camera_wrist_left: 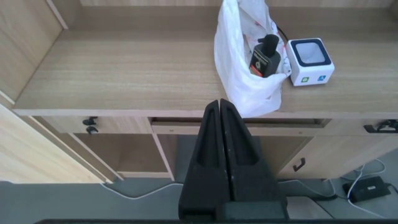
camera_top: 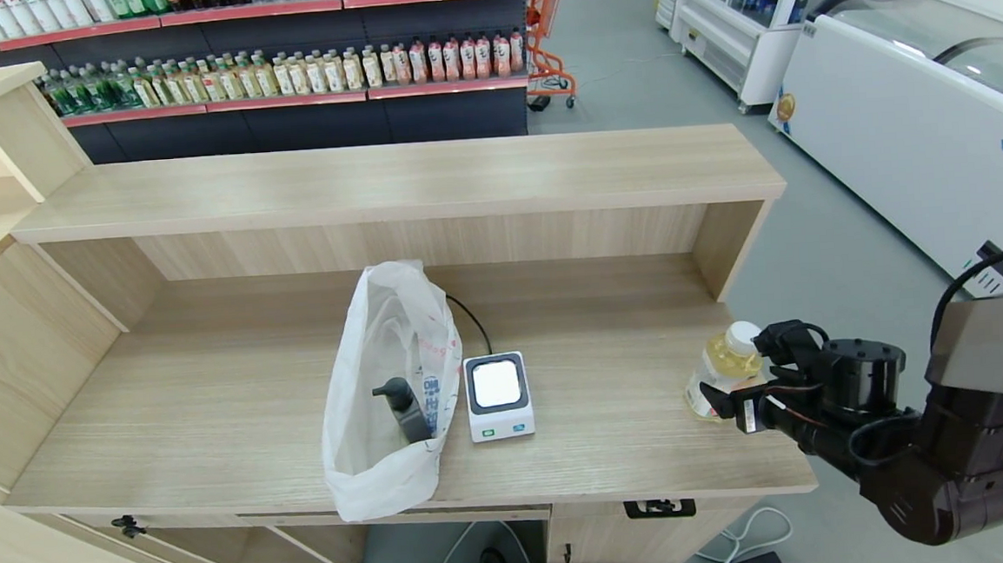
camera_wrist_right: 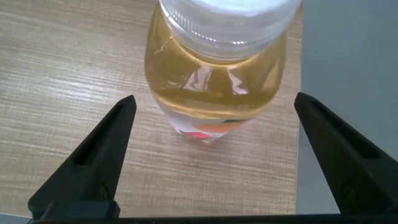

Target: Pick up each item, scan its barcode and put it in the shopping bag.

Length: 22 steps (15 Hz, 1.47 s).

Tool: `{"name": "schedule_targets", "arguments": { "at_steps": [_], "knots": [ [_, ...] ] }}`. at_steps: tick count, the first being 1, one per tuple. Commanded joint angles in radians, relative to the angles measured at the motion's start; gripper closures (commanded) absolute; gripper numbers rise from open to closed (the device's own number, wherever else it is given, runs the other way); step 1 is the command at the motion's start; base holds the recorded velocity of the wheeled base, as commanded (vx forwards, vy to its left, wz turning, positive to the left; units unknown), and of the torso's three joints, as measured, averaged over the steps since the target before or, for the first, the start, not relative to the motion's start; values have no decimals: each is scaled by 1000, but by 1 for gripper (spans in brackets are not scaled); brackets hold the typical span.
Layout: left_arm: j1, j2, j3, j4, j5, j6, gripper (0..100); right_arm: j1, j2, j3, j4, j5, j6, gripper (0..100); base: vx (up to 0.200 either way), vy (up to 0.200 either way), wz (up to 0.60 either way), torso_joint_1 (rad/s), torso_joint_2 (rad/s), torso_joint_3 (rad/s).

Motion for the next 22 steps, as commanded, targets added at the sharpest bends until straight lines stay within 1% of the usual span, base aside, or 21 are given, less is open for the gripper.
{"name": "schedule_targets", "arguments": {
  "at_steps": [1, 5, 13, 16, 17, 22],
  "knots": [
    [0, 1, 0, 1, -1, 0, 100, 11, 57, -45, -6, 2, -1, 0, 0, 0, 0, 0, 0, 0],
    [0, 1, 0, 0, 1, 0, 100, 33, 106, -134, -9, 2, -1, 0, 0, 0, 0, 0, 0, 0],
    [0, 1, 0, 0, -1, 0, 100, 53, 181, -204, -12, -1, -11, 0, 0, 0, 0, 0, 0, 0],
    [0, 0, 0, 0, -1, 0, 100, 51, 197, -263, -12, 3, -11, 0, 0, 0, 0, 0, 0, 0],
    [0, 1, 0, 0, -1, 0, 100, 51, 197, -270, -12, 7, -11, 100, 0, 0, 0, 0, 0, 0],
    [0, 1, 0, 0, 1, 0, 100, 51, 190, -267, -10, 3, -14, 100, 0, 0, 0, 0, 0, 0]
  ]
}}
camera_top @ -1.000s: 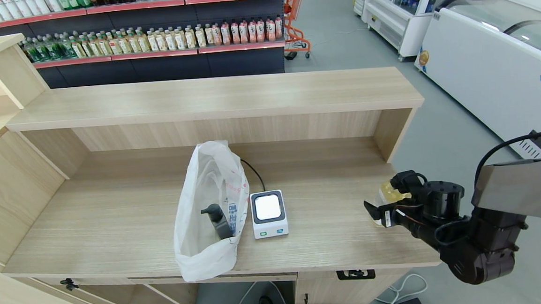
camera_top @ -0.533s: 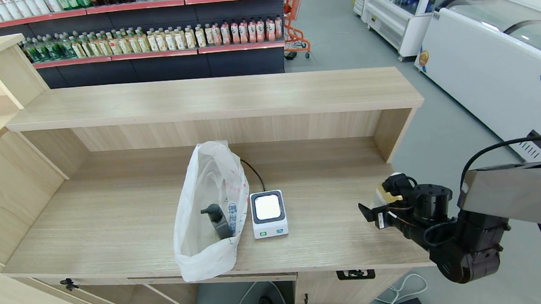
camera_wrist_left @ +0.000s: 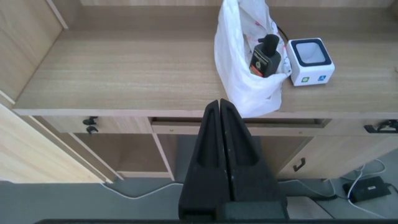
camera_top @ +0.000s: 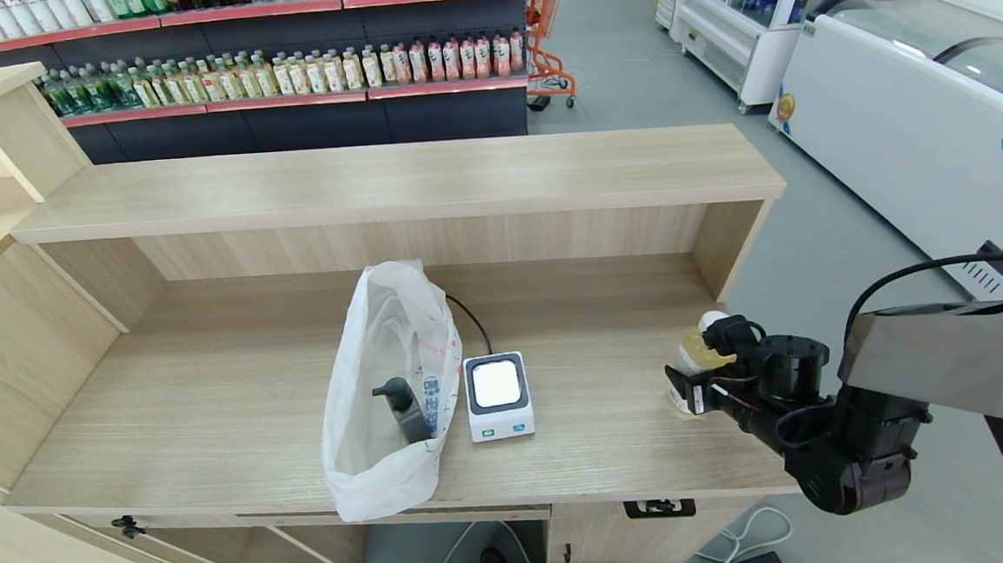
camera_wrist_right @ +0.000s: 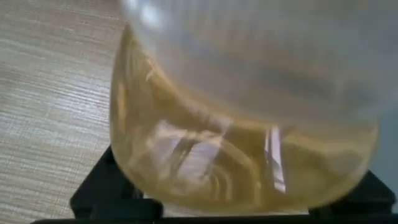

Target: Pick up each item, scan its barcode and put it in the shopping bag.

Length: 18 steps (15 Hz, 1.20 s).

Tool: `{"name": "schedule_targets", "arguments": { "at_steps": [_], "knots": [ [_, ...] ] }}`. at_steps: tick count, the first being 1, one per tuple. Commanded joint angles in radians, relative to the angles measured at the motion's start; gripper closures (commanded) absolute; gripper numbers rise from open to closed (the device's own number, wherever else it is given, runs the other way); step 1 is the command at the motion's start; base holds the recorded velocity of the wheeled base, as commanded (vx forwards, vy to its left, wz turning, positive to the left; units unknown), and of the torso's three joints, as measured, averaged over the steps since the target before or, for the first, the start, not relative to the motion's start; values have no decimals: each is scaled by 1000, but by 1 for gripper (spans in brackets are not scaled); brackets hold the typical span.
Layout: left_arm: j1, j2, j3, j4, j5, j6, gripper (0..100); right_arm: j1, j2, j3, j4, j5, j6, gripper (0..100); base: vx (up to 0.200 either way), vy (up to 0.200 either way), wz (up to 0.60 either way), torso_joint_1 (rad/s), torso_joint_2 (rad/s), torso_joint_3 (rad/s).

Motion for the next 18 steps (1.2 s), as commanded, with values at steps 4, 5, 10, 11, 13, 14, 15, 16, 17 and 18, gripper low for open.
{"name": "schedule_targets", "arguments": {
  "at_steps": [4, 5, 10, 11, 13, 14, 15, 16, 17, 18],
  "knots": [
    [0, 1, 0, 0, -1, 1, 100, 1, -29, 35, 1, 2, -25, 100, 0, 0, 0, 0, 0, 0],
    [0, 1, 0, 0, 1, 1, 100, 1, -49, 26, 7, 2, -25, 100, 0, 0, 0, 0, 0, 0],
    [0, 1, 0, 0, -1, 0, 100, -14, -686, 38, 564, 220, 234, 100, 0, 0, 0, 0, 0, 0],
    [0, 1, 0, 1, -1, 0, 100, -13, -856, 21, 751, 340, 323, 100, 0, 0, 0, 0, 0, 0],
    [0, 1, -1, 0, -1, 0, 100, -13, -1132, -33, 1045, 629, 437, 100, 0, 0, 0, 0, 0, 0],
    [0, 1, 0, 0, 1, 0, 100, -13, -1221, -67, 1159, 751, 461, 100, 0, 0, 0, 0, 0, 0],
    [0, 1, 0, 1, 1, 0, 100, -6, -1280, -96, 1246, 832, 470, 100, 0, 0, 0, 0, 0, 0],
    [0, 1, 0, 0, -1, 0, 100, -3, -1295, -103, 1268, 852, 472, 100, 0, 0, 0, 0, 0, 0],
    [0, 1, 0, 0, 1, 0, 100, 41, -1356, -145, 1370, 926, 472, 100, 0, 0, 0, 0, 0, 0],
    [0, 1, -1, 0, -1, 0, 100, 79, -1392, -166, 1429, 945, 480, 100, 0, 0, 0, 0, 0, 0]
  ]
}}
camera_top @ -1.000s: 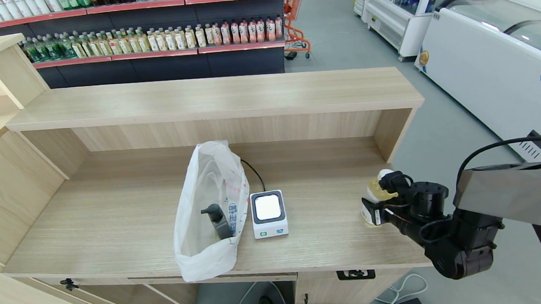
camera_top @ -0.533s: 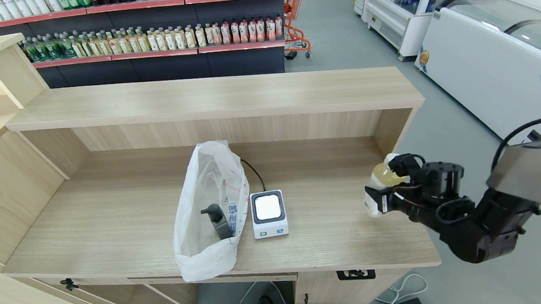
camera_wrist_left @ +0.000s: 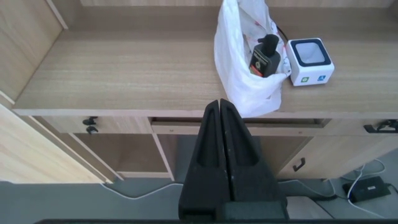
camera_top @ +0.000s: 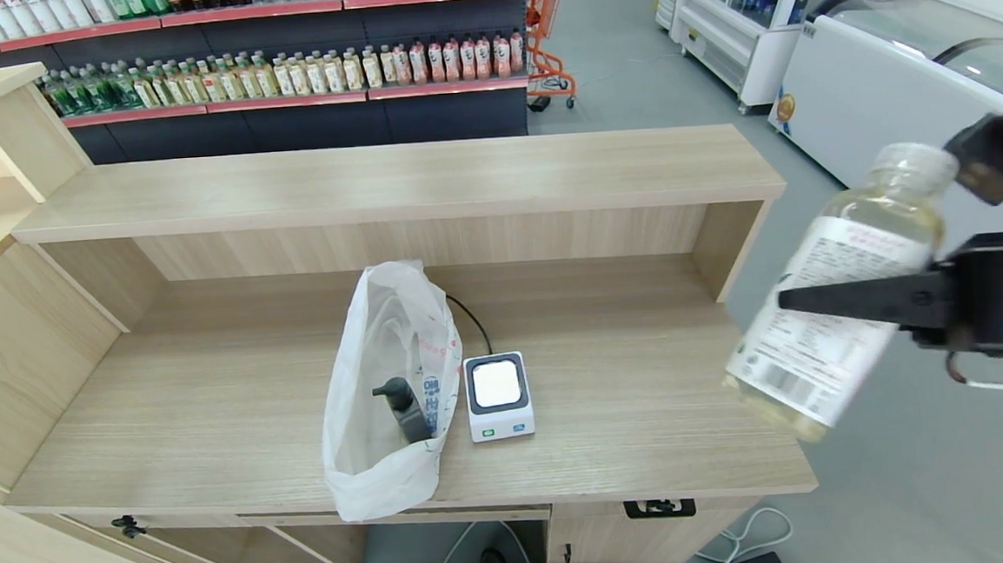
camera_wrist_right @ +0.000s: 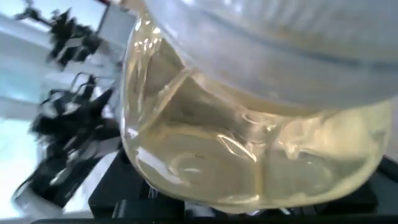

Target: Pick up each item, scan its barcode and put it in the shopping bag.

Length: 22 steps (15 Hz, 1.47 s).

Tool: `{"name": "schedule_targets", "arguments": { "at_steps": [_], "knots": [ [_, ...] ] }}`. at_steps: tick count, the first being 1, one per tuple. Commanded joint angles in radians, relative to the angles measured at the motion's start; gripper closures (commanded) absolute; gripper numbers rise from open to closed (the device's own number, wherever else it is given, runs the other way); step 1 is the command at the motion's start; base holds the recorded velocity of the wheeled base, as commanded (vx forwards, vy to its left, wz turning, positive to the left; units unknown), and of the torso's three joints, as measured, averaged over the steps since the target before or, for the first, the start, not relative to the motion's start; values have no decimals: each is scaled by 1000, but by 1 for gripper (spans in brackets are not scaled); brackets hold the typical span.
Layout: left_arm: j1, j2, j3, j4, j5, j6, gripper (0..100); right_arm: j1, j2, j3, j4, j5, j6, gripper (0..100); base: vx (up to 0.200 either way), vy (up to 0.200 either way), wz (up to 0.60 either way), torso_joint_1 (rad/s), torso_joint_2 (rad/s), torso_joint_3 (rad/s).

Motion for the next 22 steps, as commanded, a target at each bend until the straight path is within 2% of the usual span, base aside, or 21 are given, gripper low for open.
{"name": "schedule_targets", "arguments": {
  "at_steps": [1, 3, 5, 22],
  "knots": [
    [0, 1, -1, -1, -1, 0, 100, 115, -263, -102, 158, 101, 51, 100, 0, 0, 0, 0, 0, 0],
    [0, 1, 0, -1, -1, 1, 100, 205, -291, -147, 236, 101, 54, 100, 0, 0, 0, 0, 0, 0],
    [0, 1, 0, -1, -1, 0, 100, 244, -289, -176, 267, 101, 54, 100, 0, 0, 0, 0, 0, 0],
    [0, 1, -1, -1, 1, 0, 100, 244, -297, -171, 276, 98, 54, 100, 0, 0, 0, 0, 0, 0]
  ]
}}
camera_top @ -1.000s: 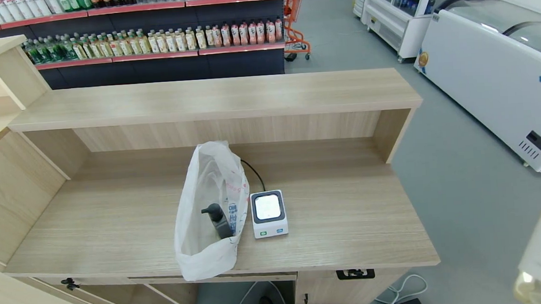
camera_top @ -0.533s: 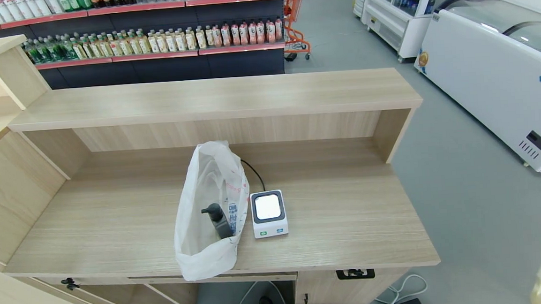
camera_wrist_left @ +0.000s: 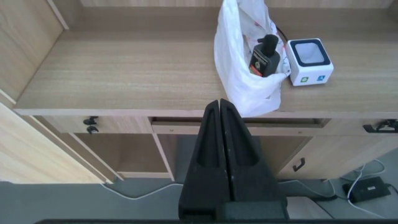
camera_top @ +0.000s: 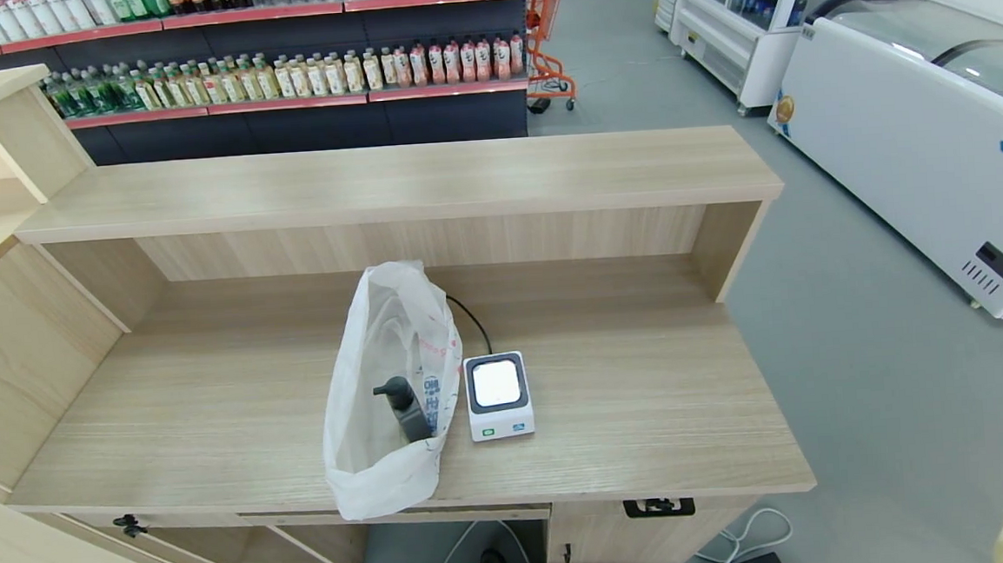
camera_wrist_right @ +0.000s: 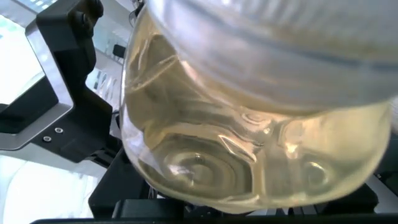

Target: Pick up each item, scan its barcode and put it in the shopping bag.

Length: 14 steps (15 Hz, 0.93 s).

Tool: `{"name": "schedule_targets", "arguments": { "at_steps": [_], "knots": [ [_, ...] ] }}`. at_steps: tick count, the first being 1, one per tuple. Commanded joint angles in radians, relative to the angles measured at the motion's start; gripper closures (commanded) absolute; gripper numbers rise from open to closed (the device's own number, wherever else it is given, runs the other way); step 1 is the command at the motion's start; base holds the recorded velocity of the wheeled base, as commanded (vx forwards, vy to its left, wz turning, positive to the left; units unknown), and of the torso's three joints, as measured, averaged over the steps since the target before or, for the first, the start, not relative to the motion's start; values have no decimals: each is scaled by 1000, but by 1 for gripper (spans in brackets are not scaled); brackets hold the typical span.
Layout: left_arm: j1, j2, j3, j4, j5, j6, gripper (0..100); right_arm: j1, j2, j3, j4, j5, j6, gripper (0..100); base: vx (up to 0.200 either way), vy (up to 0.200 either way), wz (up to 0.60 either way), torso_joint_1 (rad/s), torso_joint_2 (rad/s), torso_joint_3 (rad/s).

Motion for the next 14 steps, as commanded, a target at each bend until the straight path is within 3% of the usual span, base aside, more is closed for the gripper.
{"name": "schedule_targets", "arguments": {
  "at_steps": [1, 5, 6, 7, 9, 10, 11, 13, 14],
  "knots": [
    [0, 1, 0, -1, -1, 0, 100, 1, 2, -1, 0, 0, 0, 100, 0, 0, 0, 0, 0, 0],
    [0, 1, 0, -1, 1, 0, 100, -30, 10, 39, -13, -50, -41, 100, 0, 0, 0, 0, 0, 0],
    [0, 1, 0, -1, -1, 0, 100, -67, 31, 79, -31, -171, -153, 100, 0, 0, 0, 0, 0, 0],
    [0, 1, 0, -1, -1, 1, 100, -84, 46, 105, -43, -230, -212, 100, 0, 0, 0, 0, 0, 0],
    [0, 1, 0, 1, 1, 0, 100, -214, 111, 208, -200, -432, -337, 100, 0, 0, 0, 0, 0, 0],
    [0, 1, 0, 1, 1, 0, 100, -214, 111, 208, -200, -432, -337, 100, 0, 0, 0, 0, 0, 0],
    [0, 1, 0, -1, -1, 0, 100, -295, 194, 303, -387, -587, -569, 100, 0, 0, 0, 0, 0, 0],
    [0, 1, 0, -1, 1, 1, 100, -377, 258, 363, -519, -595, -744, 100, 0, 0, 0, 0, 0, 0],
    [0, 1, -1, -1, -1, 1, 100, -396, 313, 412, -648, -596, -834, 100, 0, 0, 0, 0, 0, 0]
  ]
}}
